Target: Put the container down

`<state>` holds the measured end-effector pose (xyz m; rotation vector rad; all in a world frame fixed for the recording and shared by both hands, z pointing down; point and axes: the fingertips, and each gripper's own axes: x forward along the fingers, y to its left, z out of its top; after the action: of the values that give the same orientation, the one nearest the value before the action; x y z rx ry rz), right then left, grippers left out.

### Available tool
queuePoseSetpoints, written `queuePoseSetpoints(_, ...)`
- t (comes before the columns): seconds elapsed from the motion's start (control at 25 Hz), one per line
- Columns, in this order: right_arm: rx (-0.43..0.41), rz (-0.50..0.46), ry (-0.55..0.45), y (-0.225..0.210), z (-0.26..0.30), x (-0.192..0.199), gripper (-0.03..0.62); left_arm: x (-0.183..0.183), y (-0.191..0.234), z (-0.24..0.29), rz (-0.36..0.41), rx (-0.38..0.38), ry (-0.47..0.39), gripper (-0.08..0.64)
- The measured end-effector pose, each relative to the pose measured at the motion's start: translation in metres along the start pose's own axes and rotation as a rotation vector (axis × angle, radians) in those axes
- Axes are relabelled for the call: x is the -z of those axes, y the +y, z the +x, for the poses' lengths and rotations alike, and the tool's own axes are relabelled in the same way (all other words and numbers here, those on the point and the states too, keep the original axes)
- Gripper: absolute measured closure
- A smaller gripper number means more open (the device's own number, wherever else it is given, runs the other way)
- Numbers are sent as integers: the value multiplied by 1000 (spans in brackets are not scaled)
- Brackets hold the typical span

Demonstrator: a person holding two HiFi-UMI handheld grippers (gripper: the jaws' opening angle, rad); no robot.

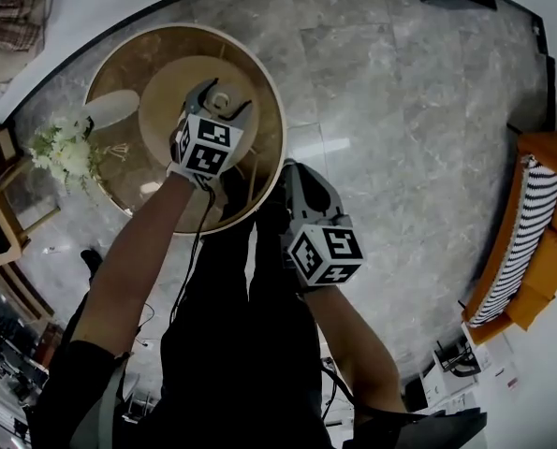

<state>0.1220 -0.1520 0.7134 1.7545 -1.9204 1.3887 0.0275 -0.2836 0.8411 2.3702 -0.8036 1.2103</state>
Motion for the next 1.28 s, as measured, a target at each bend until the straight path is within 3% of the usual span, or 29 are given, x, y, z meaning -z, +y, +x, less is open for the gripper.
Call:
queuePoseSetpoints(0.4,14,22,23,-8,10,16,586,27,0,28,-4,11,32,219)
queuePoseSetpoints(1.08,-3,7,61,-2,16,30,586,41,-1,41,-19,24,31,219)
queuePoseSetpoints(1.28,11,27,69,-8,16,36,586,39,-1,43,34,21,26,219)
